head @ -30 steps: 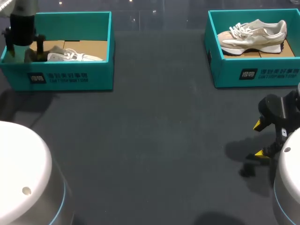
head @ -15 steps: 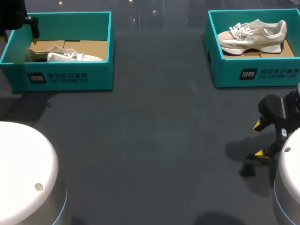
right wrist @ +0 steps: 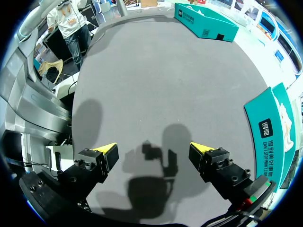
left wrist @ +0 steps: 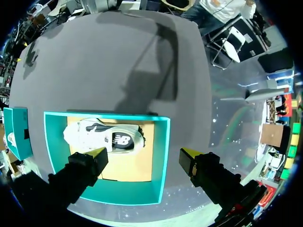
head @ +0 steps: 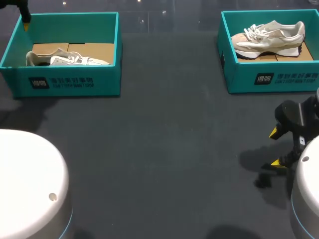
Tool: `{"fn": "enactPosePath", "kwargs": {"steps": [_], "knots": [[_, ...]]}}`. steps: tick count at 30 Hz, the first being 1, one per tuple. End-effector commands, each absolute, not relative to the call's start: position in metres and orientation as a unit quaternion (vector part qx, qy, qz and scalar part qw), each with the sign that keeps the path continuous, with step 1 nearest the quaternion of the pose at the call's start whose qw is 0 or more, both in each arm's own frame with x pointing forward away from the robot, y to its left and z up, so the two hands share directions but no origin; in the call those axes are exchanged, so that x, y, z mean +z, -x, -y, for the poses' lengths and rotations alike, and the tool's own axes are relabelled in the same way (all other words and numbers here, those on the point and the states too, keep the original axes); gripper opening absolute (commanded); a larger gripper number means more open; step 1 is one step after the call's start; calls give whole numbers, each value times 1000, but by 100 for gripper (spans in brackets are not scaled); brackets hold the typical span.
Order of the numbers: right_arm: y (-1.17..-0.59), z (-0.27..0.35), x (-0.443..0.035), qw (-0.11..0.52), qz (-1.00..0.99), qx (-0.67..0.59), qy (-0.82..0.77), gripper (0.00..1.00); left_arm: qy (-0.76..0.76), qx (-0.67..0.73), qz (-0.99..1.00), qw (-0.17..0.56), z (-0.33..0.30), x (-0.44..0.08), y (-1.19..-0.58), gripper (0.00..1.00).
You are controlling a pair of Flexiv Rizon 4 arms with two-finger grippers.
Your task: Take the shoe out of the shoebox, open the shoe tongue, remove and reinsert the insole, then place the shoe into the shoebox
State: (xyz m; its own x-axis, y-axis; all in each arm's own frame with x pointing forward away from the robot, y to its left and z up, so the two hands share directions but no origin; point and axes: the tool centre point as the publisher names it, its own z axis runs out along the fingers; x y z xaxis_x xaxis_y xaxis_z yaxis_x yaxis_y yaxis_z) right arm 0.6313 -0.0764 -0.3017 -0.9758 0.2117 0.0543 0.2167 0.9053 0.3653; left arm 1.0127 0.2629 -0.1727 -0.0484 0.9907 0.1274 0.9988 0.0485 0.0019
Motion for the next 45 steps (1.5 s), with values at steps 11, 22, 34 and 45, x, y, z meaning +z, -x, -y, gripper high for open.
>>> {"fn": "enactPosePath", "kwargs": {"steps": [11, 22, 34, 45], "knots": [[-652, 88, -288, -7, 968, -170, 183, 100, 694, -57, 716, 42, -261, -166, -1007, 100], [-745, 107, -232, 6, 960, -121, 253, 100, 694, -57, 716, 42, -261, -166, -1007, 100], [-834, 161, -211, 50, 930, -65, 358, 100, 694, -57, 716, 42, -261, -166, -1007, 100], [-880, 200, -192, 27, 928, -40, 369, 100, 694, -57, 716, 42, -261, -166, -1007, 100]]}}
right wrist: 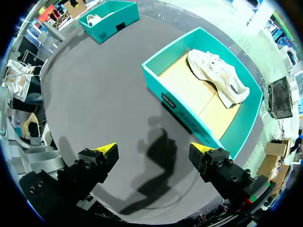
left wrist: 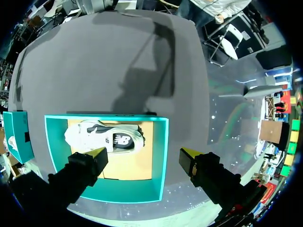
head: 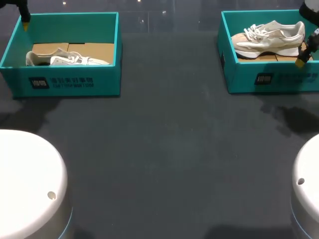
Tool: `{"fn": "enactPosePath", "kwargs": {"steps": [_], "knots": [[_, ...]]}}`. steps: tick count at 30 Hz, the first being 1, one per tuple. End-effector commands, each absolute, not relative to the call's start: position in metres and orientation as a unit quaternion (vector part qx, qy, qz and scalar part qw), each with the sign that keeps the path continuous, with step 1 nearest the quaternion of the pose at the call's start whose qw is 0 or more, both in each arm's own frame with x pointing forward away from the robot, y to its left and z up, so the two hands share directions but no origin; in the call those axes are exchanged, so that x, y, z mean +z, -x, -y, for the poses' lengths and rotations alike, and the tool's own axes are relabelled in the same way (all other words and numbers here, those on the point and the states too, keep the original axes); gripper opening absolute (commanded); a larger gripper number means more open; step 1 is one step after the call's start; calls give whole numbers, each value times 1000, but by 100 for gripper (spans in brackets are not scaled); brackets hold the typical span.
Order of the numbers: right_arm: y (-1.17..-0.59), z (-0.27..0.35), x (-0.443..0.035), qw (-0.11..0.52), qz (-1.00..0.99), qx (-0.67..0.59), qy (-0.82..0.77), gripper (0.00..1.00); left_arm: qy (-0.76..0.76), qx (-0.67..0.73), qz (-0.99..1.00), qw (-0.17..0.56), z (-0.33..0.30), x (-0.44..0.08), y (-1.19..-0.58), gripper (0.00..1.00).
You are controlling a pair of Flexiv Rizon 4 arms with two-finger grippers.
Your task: Take the shoe out of the shoebox, open the shoe tongue, remove and reinsert the insole, then place the shoe into the shoebox
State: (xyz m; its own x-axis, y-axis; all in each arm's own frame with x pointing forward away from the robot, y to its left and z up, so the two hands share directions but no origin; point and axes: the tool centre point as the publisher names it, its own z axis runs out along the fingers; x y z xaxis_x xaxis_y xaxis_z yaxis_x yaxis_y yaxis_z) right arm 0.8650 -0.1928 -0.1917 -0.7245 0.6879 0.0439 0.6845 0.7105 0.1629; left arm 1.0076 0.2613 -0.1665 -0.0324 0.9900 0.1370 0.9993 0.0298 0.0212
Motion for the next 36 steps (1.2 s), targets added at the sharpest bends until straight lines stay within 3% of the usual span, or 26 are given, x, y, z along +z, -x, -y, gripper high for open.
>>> {"fn": "enactPosePath", "kwargs": {"steps": [1, 14, 36], "knots": [[-880, 200, -192, -27, -928, 40, -369, 100, 694, -57, 716, 42, -261, -166, -1007, 100], [-885, 203, -209, -20, -906, 35, -422, 100, 694, -57, 716, 42, -261, -166, -1007, 100], [-1007, 240, -194, 40, -809, -1, -587, 100, 694, -57, 716, 42, -261, -166, -1007, 100]]}}
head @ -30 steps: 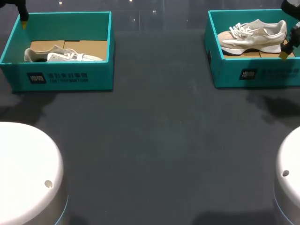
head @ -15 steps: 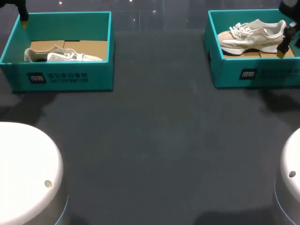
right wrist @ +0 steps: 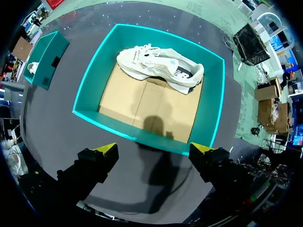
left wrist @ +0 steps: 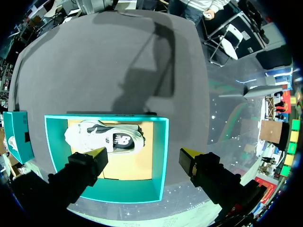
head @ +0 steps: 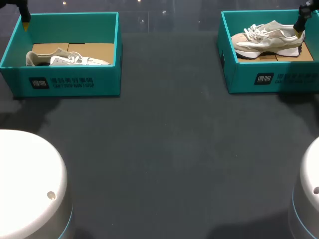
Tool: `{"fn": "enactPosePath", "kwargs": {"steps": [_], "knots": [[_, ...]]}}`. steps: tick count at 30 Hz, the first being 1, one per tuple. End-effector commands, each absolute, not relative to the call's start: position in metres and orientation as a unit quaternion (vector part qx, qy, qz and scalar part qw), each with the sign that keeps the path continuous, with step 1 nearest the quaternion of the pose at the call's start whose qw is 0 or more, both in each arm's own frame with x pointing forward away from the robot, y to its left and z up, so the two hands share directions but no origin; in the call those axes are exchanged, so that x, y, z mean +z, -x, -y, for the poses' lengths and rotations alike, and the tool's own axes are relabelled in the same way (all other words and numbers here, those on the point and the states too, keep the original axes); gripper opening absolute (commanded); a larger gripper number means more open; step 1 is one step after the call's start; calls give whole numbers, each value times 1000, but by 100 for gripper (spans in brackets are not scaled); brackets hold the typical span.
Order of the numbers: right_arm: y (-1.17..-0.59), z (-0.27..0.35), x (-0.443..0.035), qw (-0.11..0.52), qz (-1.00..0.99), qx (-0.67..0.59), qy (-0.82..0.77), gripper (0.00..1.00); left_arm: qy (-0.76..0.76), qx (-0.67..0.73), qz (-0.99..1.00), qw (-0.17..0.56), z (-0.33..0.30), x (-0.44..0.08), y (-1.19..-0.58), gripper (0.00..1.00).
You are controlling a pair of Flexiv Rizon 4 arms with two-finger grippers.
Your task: Take the shoe out of the shoebox, open the shoe tongue, remove and reinsert the insole, then place the shoe into the shoebox
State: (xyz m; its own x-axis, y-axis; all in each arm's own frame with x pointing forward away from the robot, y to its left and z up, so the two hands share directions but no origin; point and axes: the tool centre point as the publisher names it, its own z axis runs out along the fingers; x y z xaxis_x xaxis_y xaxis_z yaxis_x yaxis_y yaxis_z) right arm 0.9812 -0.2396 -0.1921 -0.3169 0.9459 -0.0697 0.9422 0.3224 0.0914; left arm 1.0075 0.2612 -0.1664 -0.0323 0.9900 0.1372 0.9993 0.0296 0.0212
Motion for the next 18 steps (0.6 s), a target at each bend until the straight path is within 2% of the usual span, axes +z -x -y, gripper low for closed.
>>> {"fn": "enactPosePath", "kwargs": {"steps": [1, 18], "knots": [[-1014, 241, -196, 40, -807, -1, -589, 100, 694, -57, 716, 42, -261, -166, -1007, 100], [-1115, 276, -219, 51, -763, -50, -643, 100, 694, -57, 716, 42, -261, -166, -1007, 100]]}}
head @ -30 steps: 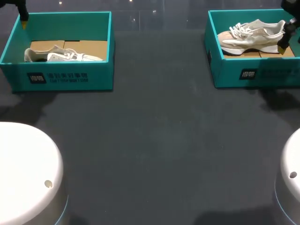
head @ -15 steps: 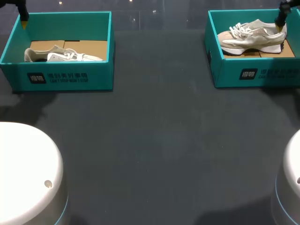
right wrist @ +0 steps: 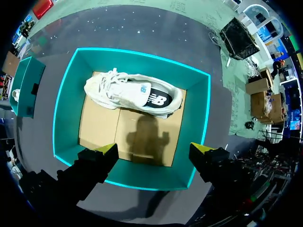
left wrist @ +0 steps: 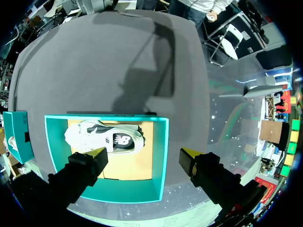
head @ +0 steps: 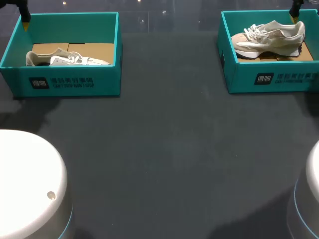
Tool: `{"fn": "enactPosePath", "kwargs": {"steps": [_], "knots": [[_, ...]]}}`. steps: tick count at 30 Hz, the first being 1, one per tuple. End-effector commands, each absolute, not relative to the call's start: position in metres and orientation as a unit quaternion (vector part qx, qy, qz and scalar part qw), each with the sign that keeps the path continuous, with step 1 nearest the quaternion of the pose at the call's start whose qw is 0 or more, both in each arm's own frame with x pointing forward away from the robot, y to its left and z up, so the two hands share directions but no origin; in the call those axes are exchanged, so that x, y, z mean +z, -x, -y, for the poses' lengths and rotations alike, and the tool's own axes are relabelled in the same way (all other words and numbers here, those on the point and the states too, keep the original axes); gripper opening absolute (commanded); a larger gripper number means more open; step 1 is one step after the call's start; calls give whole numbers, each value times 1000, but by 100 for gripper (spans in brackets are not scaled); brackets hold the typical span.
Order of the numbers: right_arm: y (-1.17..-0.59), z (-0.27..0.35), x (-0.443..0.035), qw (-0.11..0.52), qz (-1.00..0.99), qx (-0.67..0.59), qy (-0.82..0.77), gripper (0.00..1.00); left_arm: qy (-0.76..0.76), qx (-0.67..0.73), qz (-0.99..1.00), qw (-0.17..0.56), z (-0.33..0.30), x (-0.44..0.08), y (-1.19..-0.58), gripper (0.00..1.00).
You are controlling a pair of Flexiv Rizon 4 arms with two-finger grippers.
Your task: Take the shoe out of the shoebox, open the shoe tongue, remove and reinsert the insole, then place the shoe into the shoebox
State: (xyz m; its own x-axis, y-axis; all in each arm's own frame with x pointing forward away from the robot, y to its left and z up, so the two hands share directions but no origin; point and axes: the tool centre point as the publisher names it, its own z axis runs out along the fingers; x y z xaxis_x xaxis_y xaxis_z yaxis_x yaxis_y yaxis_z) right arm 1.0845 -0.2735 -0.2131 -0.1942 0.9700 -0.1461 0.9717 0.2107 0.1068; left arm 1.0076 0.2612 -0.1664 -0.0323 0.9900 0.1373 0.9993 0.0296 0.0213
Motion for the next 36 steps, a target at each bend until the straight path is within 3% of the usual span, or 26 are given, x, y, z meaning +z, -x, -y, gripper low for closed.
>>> {"fn": "enactPosePath", "kwargs": {"steps": [1, 36], "knots": [[-1119, 278, -220, 52, -758, -51, -648, 100, 694, -57, 716, 42, -261, -166, -1007, 100], [-1174, 313, -292, 58, -675, -74, -732, 100, 694, -57, 716, 42, -261, -166, -1007, 100]]}}
